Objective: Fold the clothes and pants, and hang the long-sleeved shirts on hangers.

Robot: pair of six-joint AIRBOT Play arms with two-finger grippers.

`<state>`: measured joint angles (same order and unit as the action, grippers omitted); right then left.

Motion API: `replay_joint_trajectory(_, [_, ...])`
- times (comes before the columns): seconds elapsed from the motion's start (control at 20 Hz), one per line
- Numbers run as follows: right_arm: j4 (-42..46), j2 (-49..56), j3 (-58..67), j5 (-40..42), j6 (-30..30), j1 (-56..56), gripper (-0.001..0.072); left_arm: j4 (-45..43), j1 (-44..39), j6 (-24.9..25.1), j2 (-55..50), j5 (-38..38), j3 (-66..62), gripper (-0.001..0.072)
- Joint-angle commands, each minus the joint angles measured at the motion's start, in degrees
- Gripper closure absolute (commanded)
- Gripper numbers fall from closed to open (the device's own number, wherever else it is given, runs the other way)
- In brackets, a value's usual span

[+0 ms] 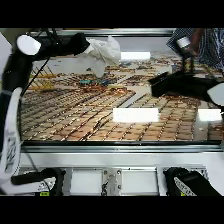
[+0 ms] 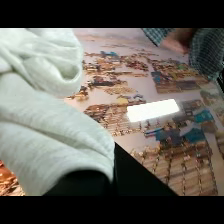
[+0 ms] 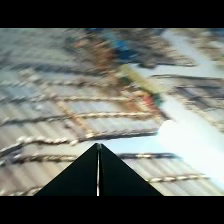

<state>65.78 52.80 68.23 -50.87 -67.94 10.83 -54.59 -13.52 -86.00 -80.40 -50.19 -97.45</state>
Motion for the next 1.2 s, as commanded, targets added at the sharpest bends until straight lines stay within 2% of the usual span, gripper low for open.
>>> replay_joint_trajectory(0.0, [15.1,-6.5,0.9,9.7,-16.3,-6.5,0.0693,-5.4,-11.7,-0.5,18.6,4.5,12.9,0.0697])
replay_joint_trajectory(0.1, [15.1,-8.9,0.9,9.9,-19.5,-9.9,0.0693,-5.4,-23.1,-3.9,23.1,14.7,20.4,0.0697])
replay_joint_trajectory(0.25, [15.0,-11.0,0.9,9.5,-21.9,-12.3,0.0693,-5.4,-37.2,-5.5,20.0,31.5,24.6,0.0696])
replay_joint_trajectory(0.35, [15.1,-11.5,0.9,9.2,-21.9,-12.3,0.0693,-5.9,-40.5,-4.6,14.3,33.8,22.0,0.0693])
replay_joint_trajectory(0.4, [15.1,-11.5,0.9,8.7,-21.9,-12.3,0.0693,-6.0,-40.2,-4.2,11.6,32.8,20.1,0.0485])
replay_joint_trajectory(0.45, [15.1,-11.5,0.9,8.0,-21.9,-12.3,0.0693,-5.8,-38.4,-4.5,9.5,30.0,17.8,0.0147])
replay_joint_trajectory(0.5, [15.1,-11.5,0.9,7.3,-21.9,-12.3,0.0692,-5.8,-35.6,-4.9,8.1,25.7,15.7,0.0068])
replay_joint_trajectory(0.55, [15.1,-11.4,0.9,6.5,-21.9,-12.3,0.0692,-5.8,-31.7,-5.0,7.3,20.3,14.1,0.0092])
replay_joint_trajectory(0.75, [15.3,-11.1,0.9,2.3,-21.9,-12.3,0.0692,-8.0,-15.4,-5.0,7.5,-0.5,15.7,0.0092])
replay_joint_trajectory(0.8, [15.3,-10.8,0.9,0.8,-21.9,-12.3,0.0692,-9.8,-12.5,-5.2,7.7,-3.6,18.1,0.0092])
replay_joint_trajectory(0.95, [15.0,-9.0,0.9,-4.0,-21.9,-12.3,0.0692,-15.9,-6.6,-4.9,7.5,-4.5,26.6,0.0092])
replay_joint_trajectory(1.15, [14.8,-5.1,0.5,-14.4,-21.8,-12.3,0.0683,-16.4,-0.7,-1.4,0.1,-3.9,26.7,0.0091])
